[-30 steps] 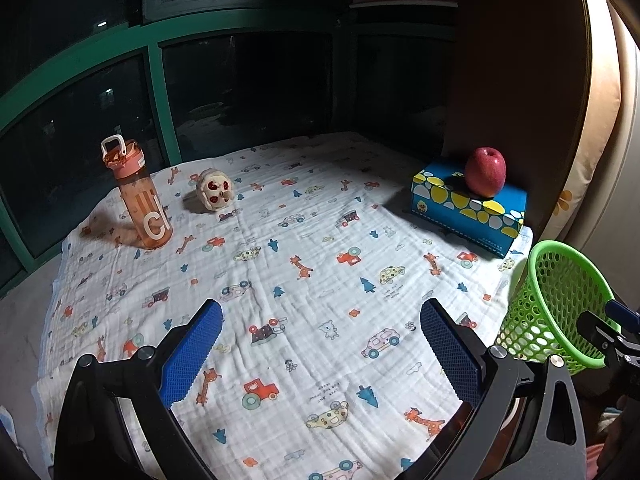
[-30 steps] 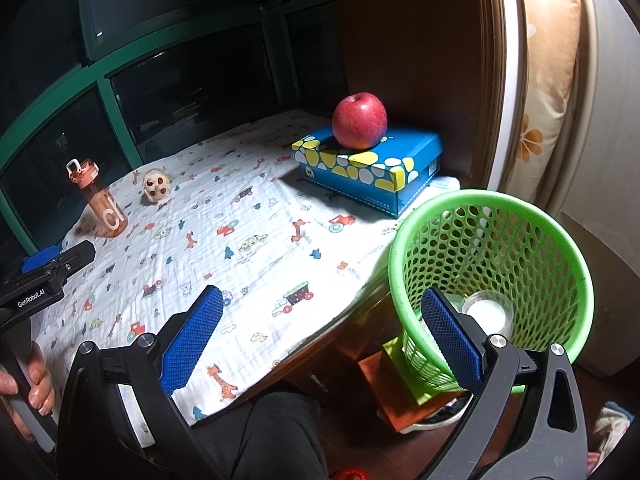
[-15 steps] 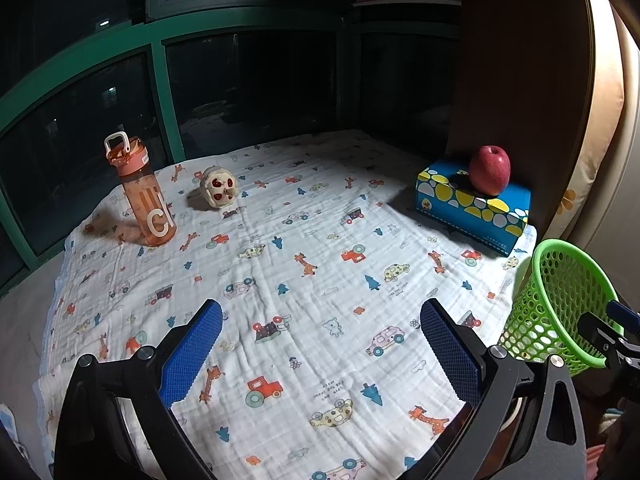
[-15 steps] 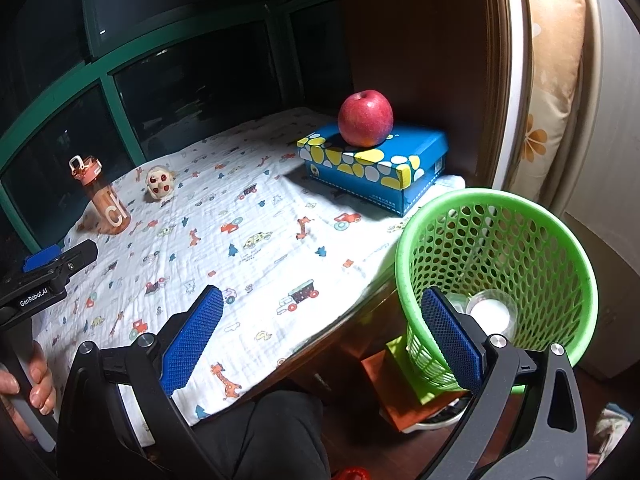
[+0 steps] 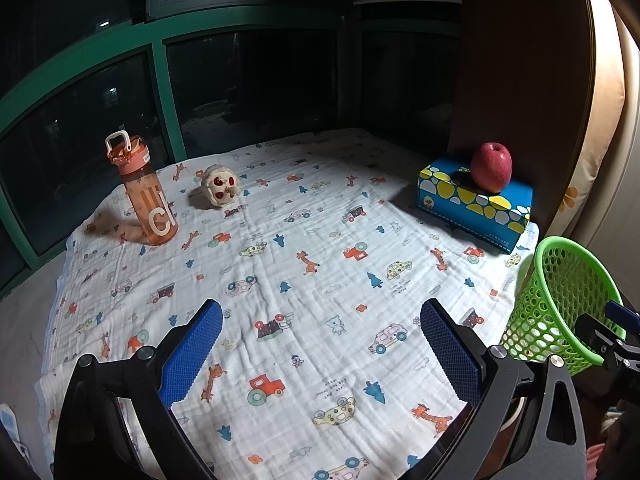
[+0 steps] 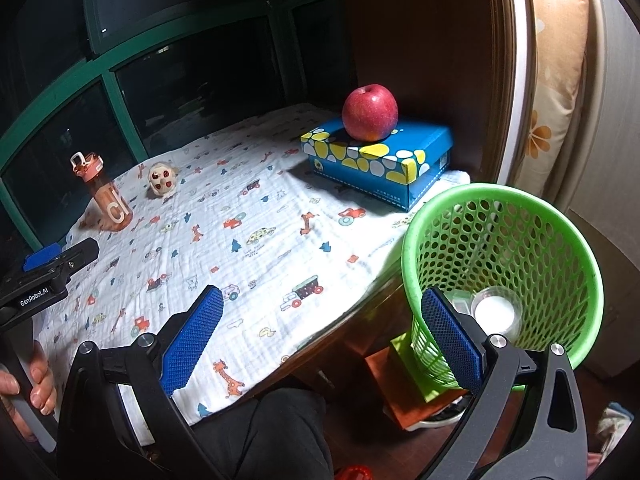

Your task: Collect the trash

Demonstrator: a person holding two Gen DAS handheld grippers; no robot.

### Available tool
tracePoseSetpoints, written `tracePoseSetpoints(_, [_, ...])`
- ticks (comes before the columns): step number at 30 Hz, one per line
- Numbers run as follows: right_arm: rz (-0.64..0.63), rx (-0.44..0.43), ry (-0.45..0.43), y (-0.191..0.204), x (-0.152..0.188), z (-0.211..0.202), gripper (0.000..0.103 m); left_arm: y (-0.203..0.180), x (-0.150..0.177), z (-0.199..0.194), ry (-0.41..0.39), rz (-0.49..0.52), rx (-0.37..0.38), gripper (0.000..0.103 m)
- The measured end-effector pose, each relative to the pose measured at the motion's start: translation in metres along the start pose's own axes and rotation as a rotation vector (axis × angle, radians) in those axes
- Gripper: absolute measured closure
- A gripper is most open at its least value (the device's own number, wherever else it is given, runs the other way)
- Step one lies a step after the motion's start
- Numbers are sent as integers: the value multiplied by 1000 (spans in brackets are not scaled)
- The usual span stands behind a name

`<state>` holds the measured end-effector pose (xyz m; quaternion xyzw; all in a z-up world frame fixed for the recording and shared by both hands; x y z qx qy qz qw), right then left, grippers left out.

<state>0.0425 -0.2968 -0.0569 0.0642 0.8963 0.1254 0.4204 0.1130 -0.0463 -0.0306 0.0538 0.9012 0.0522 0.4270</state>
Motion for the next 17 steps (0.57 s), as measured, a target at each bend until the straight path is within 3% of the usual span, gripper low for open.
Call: tracePoseSetpoints(17, [3,-11,6,3,2,3,5,1,2,2,6,4,-4,7])
Point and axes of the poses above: each gripper's, at about its wrist camera, not at the fingertips, and z roughly the way its jaws point, y to its left, x to its underside, the point moved 6 cm from there along z, roughly the way its jaws point, and after that the axes turned 10 degrees about -x, right-handed, at the moved point
